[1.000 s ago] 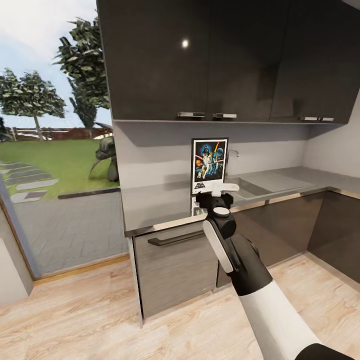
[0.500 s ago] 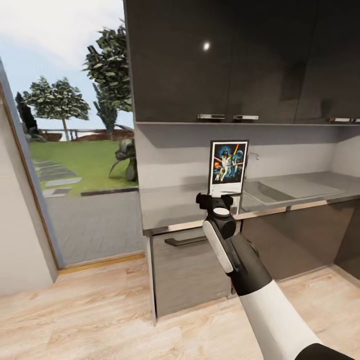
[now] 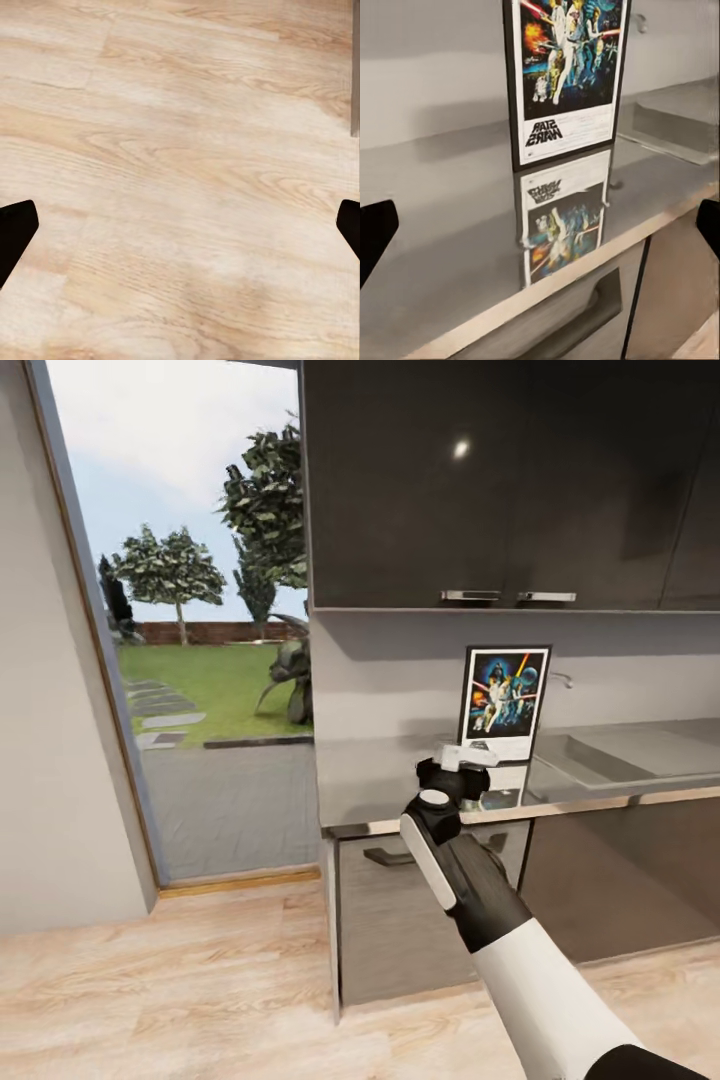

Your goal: Pick up the poster from the kitchen countertop and hang it on one of the wall nails in the kitchen.

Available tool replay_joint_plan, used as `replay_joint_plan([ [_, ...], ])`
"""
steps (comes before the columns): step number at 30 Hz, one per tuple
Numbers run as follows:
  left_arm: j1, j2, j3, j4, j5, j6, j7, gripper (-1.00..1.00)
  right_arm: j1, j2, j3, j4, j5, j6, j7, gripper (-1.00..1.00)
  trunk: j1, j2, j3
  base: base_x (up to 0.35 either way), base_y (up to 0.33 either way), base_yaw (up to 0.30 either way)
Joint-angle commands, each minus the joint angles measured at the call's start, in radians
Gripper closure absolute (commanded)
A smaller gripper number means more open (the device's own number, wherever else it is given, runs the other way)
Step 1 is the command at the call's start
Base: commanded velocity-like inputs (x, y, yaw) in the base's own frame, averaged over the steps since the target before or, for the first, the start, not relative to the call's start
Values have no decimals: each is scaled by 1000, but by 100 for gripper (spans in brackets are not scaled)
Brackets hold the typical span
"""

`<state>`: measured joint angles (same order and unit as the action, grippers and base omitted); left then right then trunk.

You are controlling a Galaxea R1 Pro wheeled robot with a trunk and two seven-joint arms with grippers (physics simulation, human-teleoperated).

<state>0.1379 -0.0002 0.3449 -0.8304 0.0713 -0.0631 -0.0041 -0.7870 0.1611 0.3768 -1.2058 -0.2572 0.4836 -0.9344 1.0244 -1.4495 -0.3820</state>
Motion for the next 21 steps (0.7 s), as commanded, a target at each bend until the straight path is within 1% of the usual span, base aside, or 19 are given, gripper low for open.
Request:
replay_joint_plan([
  [1,0,2,0,0,8,-2,0,-100,-1,0,4,4,-7,-7,-44,-100,1,-1,-1,313,0,88],
  [3,0,5,1,0,8,-1,0,-100,-1,0,6,14,-7,-29,-102,-100,1,-1,0,320,0,64],
  [7,0,9,1,1,8,-1,0,-100,-1,0,8,39,-11,-62,-179,-100,1,-1,0,328,29,32],
  [12,0,10,3,2,8,-1,0,-100,-1,0,9,54,-15,-76,-223,-100,1,-1,0,334,106,8],
  [13,0,11,3,2,8,-1,0,-100,-1,0,9,57,-16,-83,-250,-100,1,-1,0,335,130,3],
  [17,0,11,3,2,8,-1,0,-100,-1,0,9,64,-17,-106,-309,-100,1,-1,0,335,136,2],
  [18,0,11,4,3,8,-1,0,-100,-1,0,10,72,-17,-124,-347,-100,1,-1,0,159,74,0],
  [21,0,11,4,3,8,-1,0,-100,-1,0,10,85,-18,-129,-355,-100,1,-1,0,103,48,0],
])
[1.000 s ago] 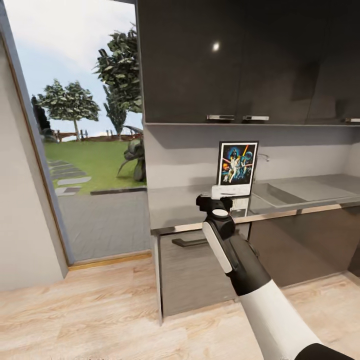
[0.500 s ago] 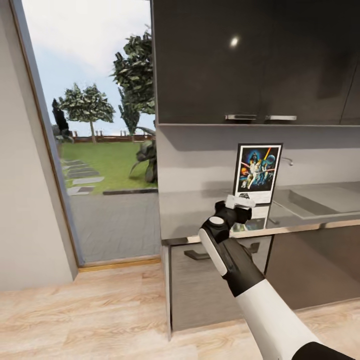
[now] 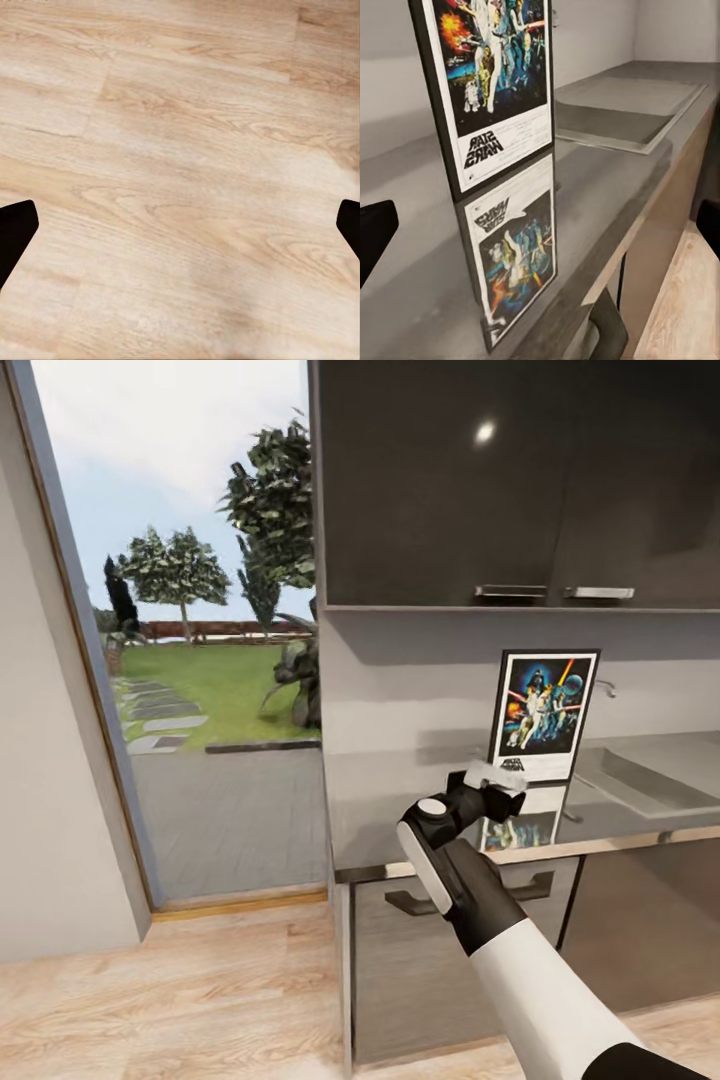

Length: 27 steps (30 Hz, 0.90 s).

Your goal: Pick up the poster from the kitchen countertop and hang it on one of the wall nails in the kitchen.

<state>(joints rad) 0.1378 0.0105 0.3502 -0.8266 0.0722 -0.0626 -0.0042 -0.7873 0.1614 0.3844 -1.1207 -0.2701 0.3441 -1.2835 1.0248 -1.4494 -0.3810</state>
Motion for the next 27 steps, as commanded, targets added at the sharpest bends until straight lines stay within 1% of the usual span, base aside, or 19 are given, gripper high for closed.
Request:
replay_joint_plan([
  [1,0,0,-1,-1,8,-2,0,-100,-1,0,2,5,-5,9,-8,-100,0,-1,-1,65,30,0],
  [8,0,0,0,-1,8,-2,0,-100,-1,0,2,32,-5,5,-22,-100,0,-1,-1,25,9,0],
  [9,0,0,0,-1,8,-2,0,-100,-1,0,2,46,-4,4,-53,-100,0,-1,-1,39,1,0],
  [12,0,0,0,-1,8,-2,0,-100,-1,0,1,73,-4,2,-108,-100,0,-1,-1,22,1,0],
  [15,0,0,0,-1,8,-2,0,-100,-1,0,1,83,-4,2,-125,-100,0,-1,-1,8,0,0],
  [20,0,0,0,-1,8,-2,0,-100,-1,0,1,89,-5,1,-135,-100,0,-1,-1,87,-26,0],
  [27,0,0,0,-3,8,-2,0,-100,-1,-1,1,92,-6,-58,-137,-100,0,-1,-1,258,-138,0],
])
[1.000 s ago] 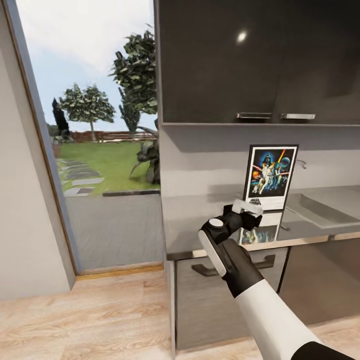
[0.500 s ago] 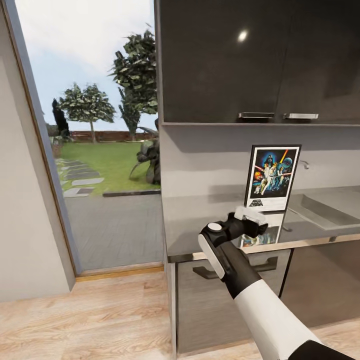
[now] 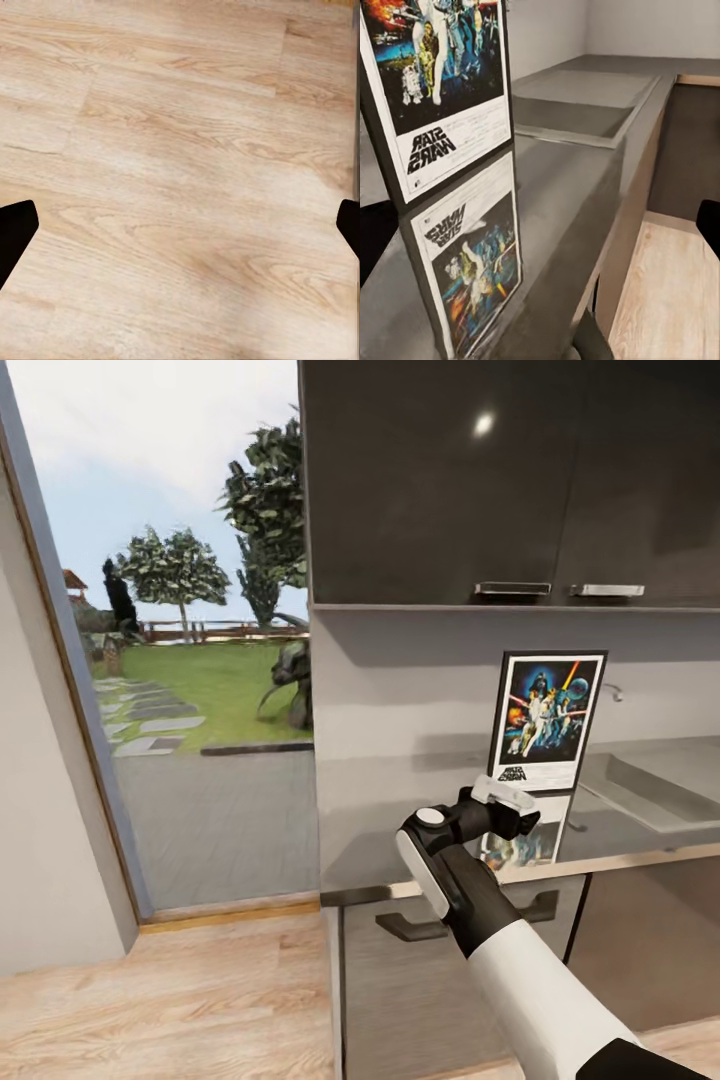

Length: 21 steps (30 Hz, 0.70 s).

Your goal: Pick up the poster from the kitchen countertop and hang it on one of the wall nails in the kitchen.

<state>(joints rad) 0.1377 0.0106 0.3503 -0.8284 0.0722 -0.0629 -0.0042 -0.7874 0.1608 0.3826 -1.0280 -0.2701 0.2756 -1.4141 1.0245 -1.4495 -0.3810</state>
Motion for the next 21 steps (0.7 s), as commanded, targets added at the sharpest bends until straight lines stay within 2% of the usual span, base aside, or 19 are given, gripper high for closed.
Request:
replay_joint_plan([
  [1,0,0,-1,-1,8,-2,0,-100,-1,-1,2,0,-6,8,-6,-100,0,-1,-1,195,-118,0],
  [11,0,0,-1,-3,8,-2,0,-100,-1,0,2,-1,-6,1,-6,-100,0,-1,-1,80,-56,0],
  [21,0,0,4,-5,8,-1,0,-100,-1,0,2,-1,-6,-1,-6,-100,0,-1,-1,105,-146,0],
])
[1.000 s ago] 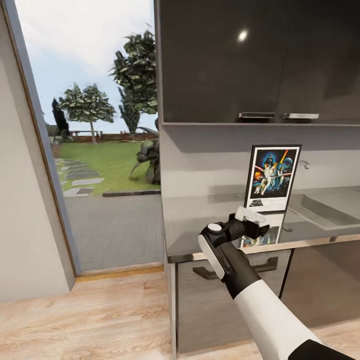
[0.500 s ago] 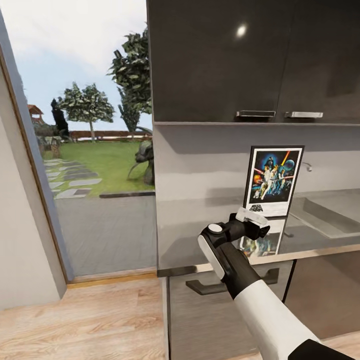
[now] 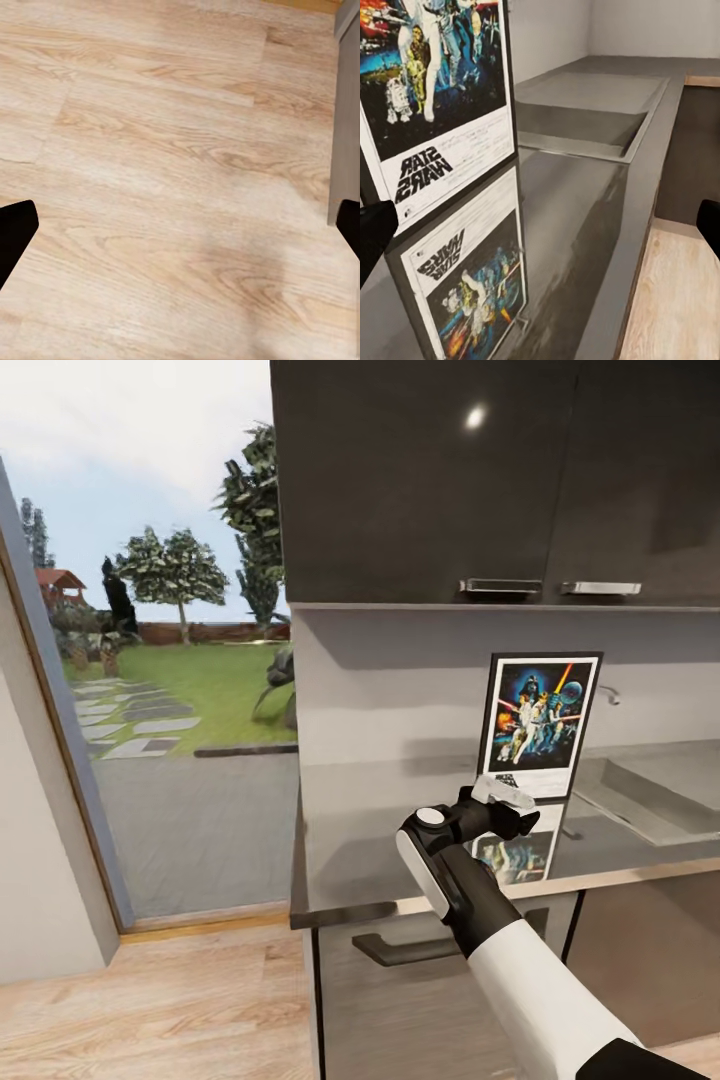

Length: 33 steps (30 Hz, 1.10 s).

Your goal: Pick up the poster from the kitchen countertop and hang it on one of the wall nails in the kitchen.

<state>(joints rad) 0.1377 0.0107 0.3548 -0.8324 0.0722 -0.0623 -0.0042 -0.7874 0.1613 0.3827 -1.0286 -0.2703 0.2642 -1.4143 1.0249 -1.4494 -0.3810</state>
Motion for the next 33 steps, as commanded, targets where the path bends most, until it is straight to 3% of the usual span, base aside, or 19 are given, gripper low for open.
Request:
replay_joint_plan([
  [1,0,0,-1,-1,8,-1,0,-100,-1,0,2,0,-6,10,-6,-100,0,-1,-1,20,-118,0],
  [12,0,0,1,-2,8,-2,0,-100,-1,-1,4,2,-6,9,-6,-100,0,-1,-1,18,-104,0],
  [33,0,0,1,-2,8,-1,0,-100,-1,-1,4,37,-6,-24,-5,-100,0,-1,-1,150,29,0],
])
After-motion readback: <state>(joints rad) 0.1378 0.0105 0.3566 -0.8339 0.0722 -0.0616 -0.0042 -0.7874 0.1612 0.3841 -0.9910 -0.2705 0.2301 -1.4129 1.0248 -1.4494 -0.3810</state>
